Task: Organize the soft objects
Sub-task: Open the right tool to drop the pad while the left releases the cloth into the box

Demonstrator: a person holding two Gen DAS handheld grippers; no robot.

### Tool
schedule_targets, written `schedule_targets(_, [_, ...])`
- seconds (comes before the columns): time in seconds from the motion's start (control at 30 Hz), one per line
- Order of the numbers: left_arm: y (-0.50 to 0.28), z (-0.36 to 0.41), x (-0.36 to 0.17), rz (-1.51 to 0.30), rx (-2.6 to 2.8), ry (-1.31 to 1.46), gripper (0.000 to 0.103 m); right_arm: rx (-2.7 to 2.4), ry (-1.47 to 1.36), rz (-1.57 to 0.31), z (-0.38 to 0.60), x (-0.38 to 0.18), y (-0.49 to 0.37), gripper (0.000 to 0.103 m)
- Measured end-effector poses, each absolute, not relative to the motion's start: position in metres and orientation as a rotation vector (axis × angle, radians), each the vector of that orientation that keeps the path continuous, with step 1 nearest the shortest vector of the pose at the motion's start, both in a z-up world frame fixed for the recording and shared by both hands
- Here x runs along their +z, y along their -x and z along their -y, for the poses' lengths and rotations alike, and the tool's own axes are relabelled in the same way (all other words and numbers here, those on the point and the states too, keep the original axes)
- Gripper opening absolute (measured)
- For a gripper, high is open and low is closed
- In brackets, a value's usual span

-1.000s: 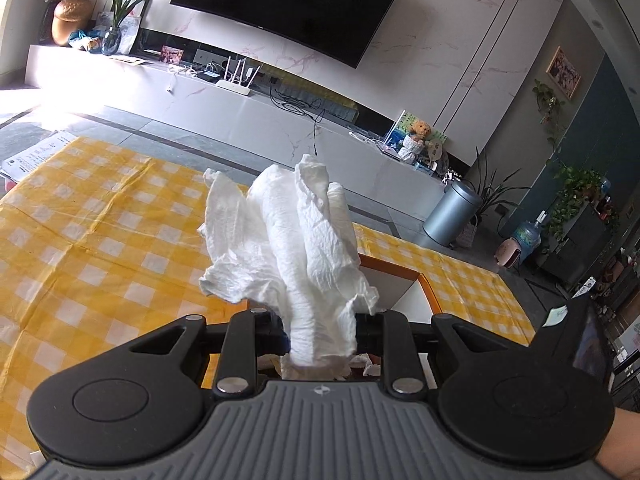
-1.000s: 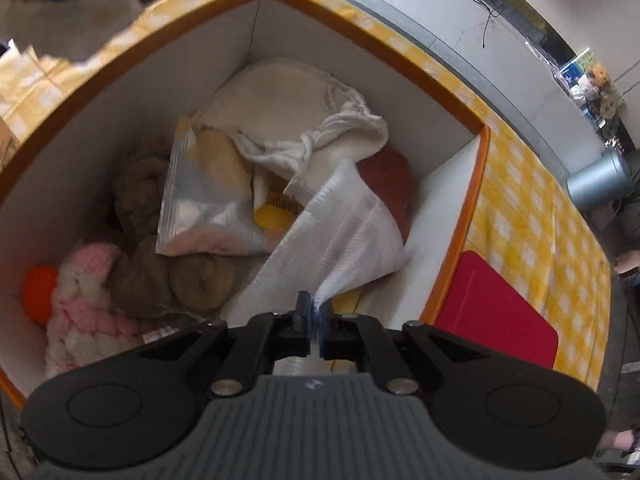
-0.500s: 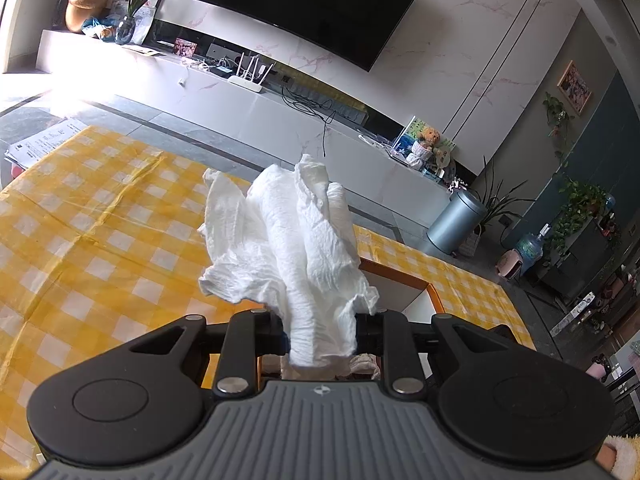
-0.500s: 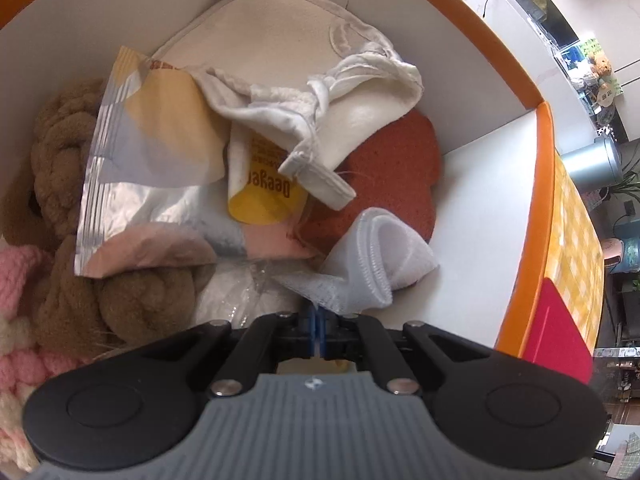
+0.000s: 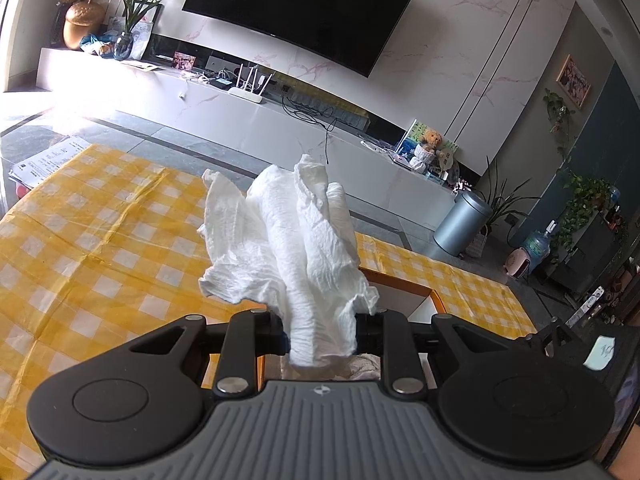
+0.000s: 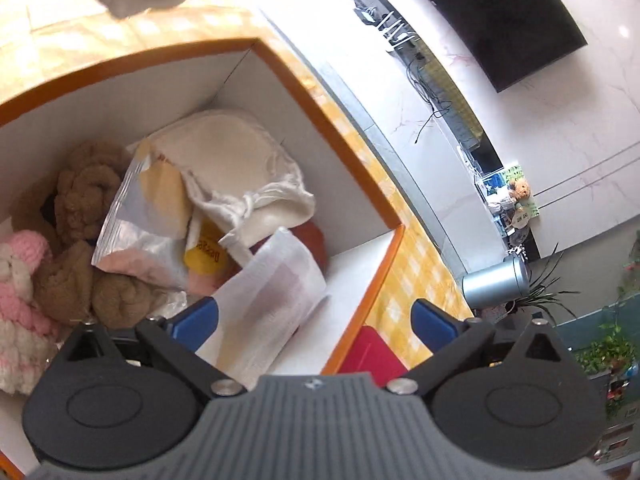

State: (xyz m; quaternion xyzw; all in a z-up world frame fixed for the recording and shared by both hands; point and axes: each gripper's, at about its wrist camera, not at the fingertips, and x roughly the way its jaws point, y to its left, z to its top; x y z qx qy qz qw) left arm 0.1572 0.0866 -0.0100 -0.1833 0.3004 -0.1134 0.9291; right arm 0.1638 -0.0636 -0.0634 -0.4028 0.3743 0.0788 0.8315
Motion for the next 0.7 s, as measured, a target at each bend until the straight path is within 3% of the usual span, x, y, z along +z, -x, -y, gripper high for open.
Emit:
schedule_targets(0.37, [-0.171,-0.051,-0.015,-0.658,-0.335,0.323,0.027,0.061,0.248,-0.62,0.154,-0.008,-0.172,0.1])
schedule_targets(0.53, [-0.187,-0.026,-0.032,-0.73,-0.412,0.28,0.027,0.077,-0.159,-0.613,0.201,-0.029,-0.18,0.1])
schedule_targets(0.7, [-0.2,-0.005,-0.045,-0.76,-0.348,0.155,0.027,0.114,-0.15,-0.627,0.199,-0.054,-0.177,0.1])
